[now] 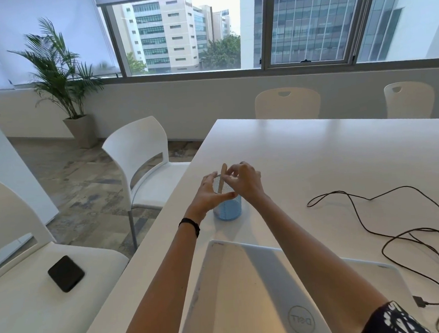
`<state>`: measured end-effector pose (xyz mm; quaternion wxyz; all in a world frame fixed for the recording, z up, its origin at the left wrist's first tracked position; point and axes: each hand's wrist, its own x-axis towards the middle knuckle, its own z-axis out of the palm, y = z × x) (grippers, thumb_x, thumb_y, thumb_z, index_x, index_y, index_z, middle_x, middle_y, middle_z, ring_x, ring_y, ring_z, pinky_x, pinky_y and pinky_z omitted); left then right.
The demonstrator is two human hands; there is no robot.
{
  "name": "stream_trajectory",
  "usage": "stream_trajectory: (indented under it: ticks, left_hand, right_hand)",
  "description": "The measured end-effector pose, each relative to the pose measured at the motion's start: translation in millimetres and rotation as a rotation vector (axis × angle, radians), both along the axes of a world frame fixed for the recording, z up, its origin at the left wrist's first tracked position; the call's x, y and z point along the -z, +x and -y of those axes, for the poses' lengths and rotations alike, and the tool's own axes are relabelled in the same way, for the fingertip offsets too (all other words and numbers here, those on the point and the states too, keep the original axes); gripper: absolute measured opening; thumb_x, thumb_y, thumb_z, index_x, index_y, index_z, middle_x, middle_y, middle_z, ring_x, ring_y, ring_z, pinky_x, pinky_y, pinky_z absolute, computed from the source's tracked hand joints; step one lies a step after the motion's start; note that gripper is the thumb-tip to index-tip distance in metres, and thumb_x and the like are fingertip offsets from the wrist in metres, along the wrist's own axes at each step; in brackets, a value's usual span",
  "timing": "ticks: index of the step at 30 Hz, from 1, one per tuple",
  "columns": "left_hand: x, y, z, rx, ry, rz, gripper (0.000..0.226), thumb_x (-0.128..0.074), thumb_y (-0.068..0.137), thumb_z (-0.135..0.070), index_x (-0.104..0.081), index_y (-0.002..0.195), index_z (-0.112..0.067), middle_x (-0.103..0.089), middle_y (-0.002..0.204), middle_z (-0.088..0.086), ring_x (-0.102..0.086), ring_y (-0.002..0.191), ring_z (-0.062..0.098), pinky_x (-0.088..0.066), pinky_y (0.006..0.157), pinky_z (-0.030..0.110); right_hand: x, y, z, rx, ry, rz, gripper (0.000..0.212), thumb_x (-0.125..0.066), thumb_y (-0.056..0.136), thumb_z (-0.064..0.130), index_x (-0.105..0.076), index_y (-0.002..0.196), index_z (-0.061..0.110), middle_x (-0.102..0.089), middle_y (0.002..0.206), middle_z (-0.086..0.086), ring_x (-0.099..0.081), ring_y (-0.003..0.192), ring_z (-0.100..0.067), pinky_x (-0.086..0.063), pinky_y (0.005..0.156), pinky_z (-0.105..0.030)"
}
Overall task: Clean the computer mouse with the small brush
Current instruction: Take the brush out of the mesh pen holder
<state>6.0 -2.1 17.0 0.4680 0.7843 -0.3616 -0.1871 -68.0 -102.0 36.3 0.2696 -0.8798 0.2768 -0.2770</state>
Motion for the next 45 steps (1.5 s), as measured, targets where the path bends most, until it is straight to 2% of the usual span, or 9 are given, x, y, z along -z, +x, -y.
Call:
stream_trajectory:
  ticks: [7,13,20,23,27,30,35,39,45]
  left_hand:
    - [0,-1,-1,0.023,-0.058,-0.012,0.085,-0.078,0.075,-0.024,-0.028,0.143,-0.013,-0.028,0.149,0.005,-0.029,0.137,0.021,-0.028,0.111,0.036]
    - [5,2,0,0.036,-0.112,-0.036,0.078,-0.079,0.074,-0.019,-0.036,0.139,-0.017,-0.034,0.143,0.003,-0.034,0.133,0.019,-0.03,0.099,0.025]
    - [7,2,1,0.031,-0.135,-0.044,0.08,-0.08,0.072,-0.021,-0.035,0.138,-0.017,-0.036,0.14,0.002,-0.039,0.124,0.015,-0.034,0.098,0.025]
    - [9,2,1,0.023,-0.13,-0.059,0.083,-0.081,0.071,-0.023,-0.034,0.139,-0.017,-0.035,0.141,0.001,-0.039,0.12,0.011,-0.033,0.096,0.023]
    - [9,3,2,0.012,-0.085,-0.037,0.091,-0.08,0.072,-0.033,-0.027,0.144,-0.015,-0.028,0.149,0.002,-0.033,0.135,0.021,-0.035,0.104,0.031]
    - [10,2,1,0.021,-0.088,-0.024,0.093,-0.079,0.072,-0.036,-0.024,0.145,-0.017,-0.025,0.151,0.002,-0.032,0.135,0.021,-0.041,0.093,0.021]
    - [8,1,2,0.011,-0.051,-0.001,0.093,-0.078,0.072,-0.039,-0.023,0.145,-0.017,-0.022,0.153,0.005,-0.028,0.138,0.023,-0.032,0.109,0.038]
    - [7,-3,1,0.003,-0.058,-0.008,0.093,-0.077,0.073,-0.038,-0.023,0.145,-0.016,-0.021,0.153,0.005,-0.026,0.138,0.024,-0.031,0.11,0.04]
    - [5,-9,-3,0.012,-0.071,-0.006,0.09,-0.074,0.077,-0.035,-0.021,0.146,-0.014,-0.02,0.154,0.007,-0.024,0.139,0.026,-0.027,0.113,0.042]
  right_hand:
    - [-2,6,-11,0.002,0.029,-0.027,0.019,-0.063,0.091,0.023,-0.074,0.099,0.008,-0.074,0.096,-0.009,-0.065,0.096,-0.024,-0.038,0.09,-0.039]
    - [-3,12,-20,0.042,0.087,-0.017,0.025,-0.063,0.092,0.024,-0.069,0.111,0.009,-0.074,0.103,-0.007,-0.065,0.104,-0.022,-0.038,0.093,-0.04]
    - [-7,19,-23,0.087,0.129,-0.039,0.02,-0.062,0.091,0.022,-0.068,0.102,0.007,-0.072,0.103,-0.009,-0.063,0.103,-0.027,-0.041,0.092,-0.041]
    - [-8,19,-24,0.113,0.157,-0.017,0.02,-0.057,0.092,0.021,-0.068,0.095,0.004,-0.072,0.097,-0.011,-0.063,0.098,-0.03,-0.042,0.089,-0.041]
    - [-13,14,-23,0.128,0.153,0.012,0.021,-0.056,0.091,0.019,-0.067,0.085,0.003,-0.068,0.083,-0.011,-0.062,0.087,-0.03,-0.043,0.084,-0.04]
    - [-19,4,-18,0.168,0.144,0.076,0.024,-0.054,0.092,0.018,-0.066,0.083,-0.001,-0.062,0.073,-0.009,-0.056,0.076,-0.027,-0.044,0.085,-0.043]
    - [-32,-17,-12,0.227,0.121,0.203,0.027,-0.056,0.095,0.02,-0.068,0.088,-0.003,-0.07,0.084,-0.015,-0.063,0.082,-0.034,-0.048,0.085,-0.044]
    - [-38,-35,-10,0.285,0.099,0.329,0.026,-0.057,0.095,0.017,-0.067,0.086,-0.006,-0.071,0.083,-0.02,-0.064,0.077,-0.036,-0.05,0.073,-0.041]
    - [-44,-73,-9,0.347,0.151,0.446,0.014,-0.062,0.086,0.01,-0.067,0.081,-0.003,-0.072,0.078,-0.015,-0.056,0.065,-0.018,-0.036,0.051,-0.019]
